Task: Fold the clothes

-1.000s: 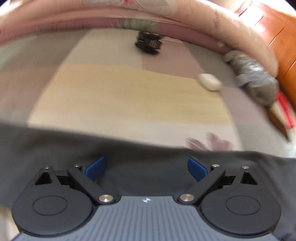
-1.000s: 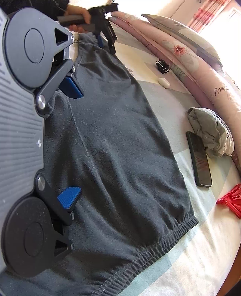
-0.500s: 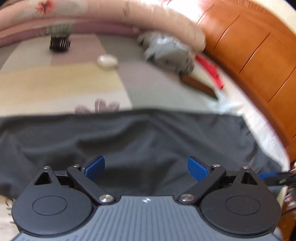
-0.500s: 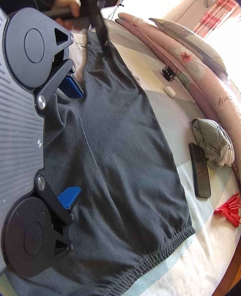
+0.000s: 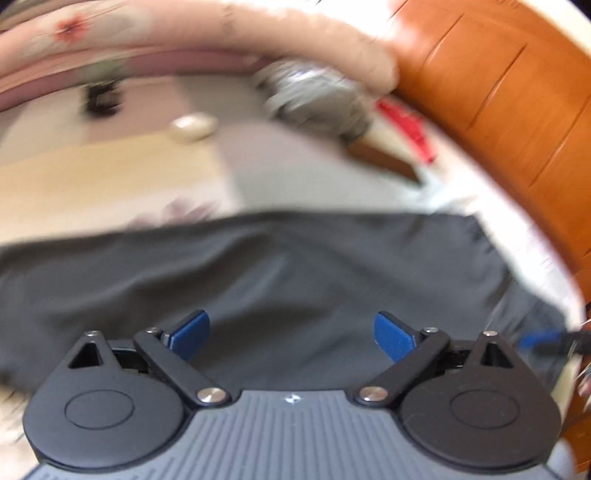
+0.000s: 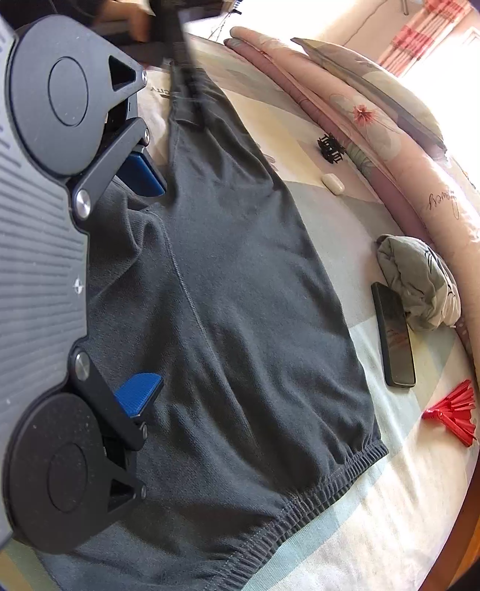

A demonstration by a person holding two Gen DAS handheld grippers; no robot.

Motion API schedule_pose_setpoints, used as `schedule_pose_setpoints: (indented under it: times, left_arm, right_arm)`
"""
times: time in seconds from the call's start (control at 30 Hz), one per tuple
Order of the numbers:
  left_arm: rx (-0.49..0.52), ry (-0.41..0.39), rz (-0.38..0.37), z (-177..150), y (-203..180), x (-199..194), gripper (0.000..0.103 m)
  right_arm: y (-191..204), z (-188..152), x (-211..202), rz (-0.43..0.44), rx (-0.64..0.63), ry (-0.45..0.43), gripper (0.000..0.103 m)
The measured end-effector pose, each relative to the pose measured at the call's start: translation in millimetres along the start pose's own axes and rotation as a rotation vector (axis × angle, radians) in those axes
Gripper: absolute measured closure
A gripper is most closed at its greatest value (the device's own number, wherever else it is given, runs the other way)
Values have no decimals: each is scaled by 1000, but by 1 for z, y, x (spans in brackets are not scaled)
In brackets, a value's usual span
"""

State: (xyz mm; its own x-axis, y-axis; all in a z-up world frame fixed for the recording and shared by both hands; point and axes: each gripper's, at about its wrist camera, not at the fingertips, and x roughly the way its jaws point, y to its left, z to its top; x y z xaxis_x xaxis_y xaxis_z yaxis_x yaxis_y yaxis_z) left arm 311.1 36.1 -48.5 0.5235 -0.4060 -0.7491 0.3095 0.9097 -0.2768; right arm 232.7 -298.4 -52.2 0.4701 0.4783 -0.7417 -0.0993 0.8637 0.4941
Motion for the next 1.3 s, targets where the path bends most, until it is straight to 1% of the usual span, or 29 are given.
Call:
schedule_pose_setpoints:
  times: [0.13, 0.17, 0.23, 0.27, 0.33, 0.37, 0.4, 0.47, 0.53, 0.57, 0.63, 0.77, 0.87, 1.0, 1.03, 1.1, 1.17, 1.27, 1.3]
  left_arm:
    - [-40, 59, -24, 4, -4, 42, 8]
    - [-20, 23, -25, -7, -5, 39, 8]
    - [-22, 19, -45, -25, -8, 24, 6]
    - [-29, 44, -58, -29, -8, 19, 6]
    - [-9, 84, -63, -28, -6, 5, 6]
    - [-10, 86, -47, -23, -4, -1, 6]
    - [-10, 63, -29, -17, 1, -6, 6]
    - [-10, -29, 5, -5, 12, -16, 6]
    - [-55, -96, 28, 10, 30, -12, 6]
    - [-91, -109, 45, 16, 40, -4, 6]
    - [-161, -85, 81, 18, 62, 9, 6]
    - [-238, -87, 61, -12, 89, 7, 5]
    - [-253, -67, 57, -29, 96, -13, 5]
    - [-212, -107, 177, -25, 115, -52, 6]
    - [-227, -125, 205, -23, 126, -59, 6]
    - [-299, -126, 207, -20, 153, -62, 6]
    - [-369, -111, 225, -24, 179, -59, 6]
    - [-402, -142, 233, -31, 205, -61, 6]
    - [-418, -142, 283, -30, 211, -67, 7]
  right_arm:
    - [-2, -3, -5, -13, 9, -11, 0]
    - [-3, -4, -6, -12, 11, -12, 0]
    - [-6, -4, -5, -13, 17, -10, 0]
    - [-7, -4, -4, -13, 20, -8, 0]
    - [-7, -3, -1, -10, 23, -1, 0]
    - [-6, -3, 1, -8, 23, 1, 0]
    - [-5, -3, 2, -4, 20, 0, 0]
    - [0, -4, 2, 8, 9, -2, 0]
    - [5, -5, 0, 12, -7, -5, 0]
    - [8, -5, -1, 10, -16, -7, 0]
    - [10, -5, -3, -3, -28, -13, 0]
    - [10, -3, -4, -10, -29, -12, 0]
    - [11, -2, 1, -22, -28, 4, 0]
    - [21, -2, 6, -23, -56, 20, 0]
    - [24, -2, 6, -18, -63, 20, 0]
    - [30, -2, 6, -10, -76, 22, 0]
    - [35, -3, 6, -14, -90, 21, 0]
    - [38, -3, 4, -35, -100, 17, 0]
    - [37, -3, 4, -43, -96, 15, 0]
